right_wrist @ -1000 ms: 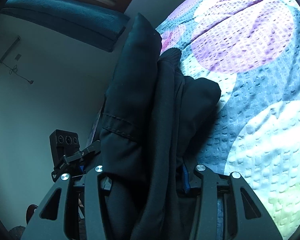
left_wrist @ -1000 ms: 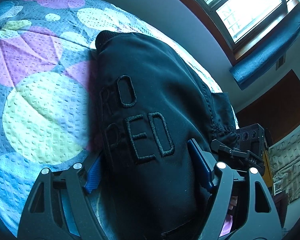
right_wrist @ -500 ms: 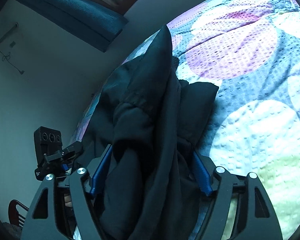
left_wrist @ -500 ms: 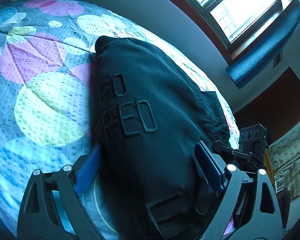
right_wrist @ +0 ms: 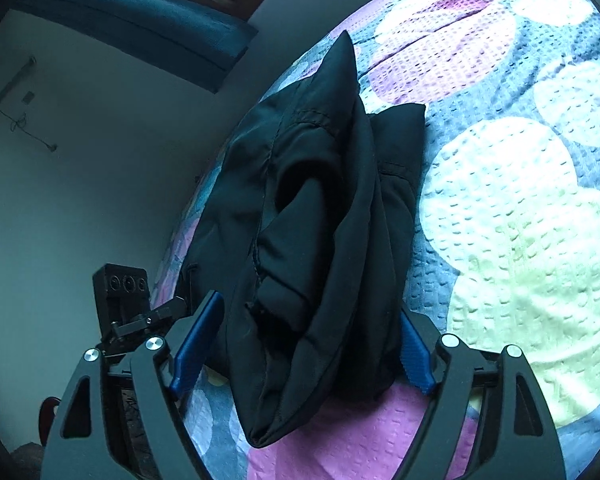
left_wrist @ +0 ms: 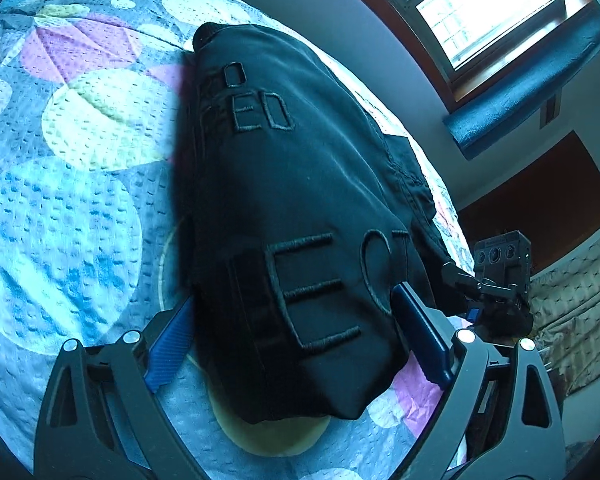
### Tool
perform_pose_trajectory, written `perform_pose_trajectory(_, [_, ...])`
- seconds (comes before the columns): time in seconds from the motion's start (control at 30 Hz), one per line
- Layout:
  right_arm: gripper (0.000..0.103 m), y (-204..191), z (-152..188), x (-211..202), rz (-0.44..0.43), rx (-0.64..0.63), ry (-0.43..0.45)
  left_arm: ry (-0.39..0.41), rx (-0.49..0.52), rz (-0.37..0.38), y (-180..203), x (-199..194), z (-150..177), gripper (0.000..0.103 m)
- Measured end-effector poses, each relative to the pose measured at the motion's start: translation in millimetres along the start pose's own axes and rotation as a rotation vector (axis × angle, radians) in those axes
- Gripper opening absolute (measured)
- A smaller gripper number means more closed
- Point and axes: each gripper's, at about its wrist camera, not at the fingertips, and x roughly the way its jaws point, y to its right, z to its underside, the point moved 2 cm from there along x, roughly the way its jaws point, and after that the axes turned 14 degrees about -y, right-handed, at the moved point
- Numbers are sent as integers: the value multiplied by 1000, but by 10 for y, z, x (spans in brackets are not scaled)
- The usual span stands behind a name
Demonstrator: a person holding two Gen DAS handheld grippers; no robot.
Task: Fold small clothes
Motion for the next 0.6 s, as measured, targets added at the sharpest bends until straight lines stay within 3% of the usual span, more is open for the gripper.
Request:
perform_pose_trajectory(0.13, [72, -72, 23, 96, 90, -38, -22, 4, 6, -31, 1, 25, 7, 82])
perform_pose_trajectory(0.2, [50, -62, 45, 107, 115, -36, -25, 7, 12, -47, 20, 24, 1, 79])
perform_pose_trajectory(0.27, [43, -7, 59, 104, 65, -12, -33, 14, 30, -77, 76, 17, 12, 75])
perform_pose_trajectory(0.47, [37, 75, 25, 69, -50, 41, -27, 26, 42, -95, 118, -61, 44, 70])
perform_pose_trajectory(0.6, [37, 66, 92, 49, -64, 42, -32, 18, 41, -102, 127, -88, 97, 70])
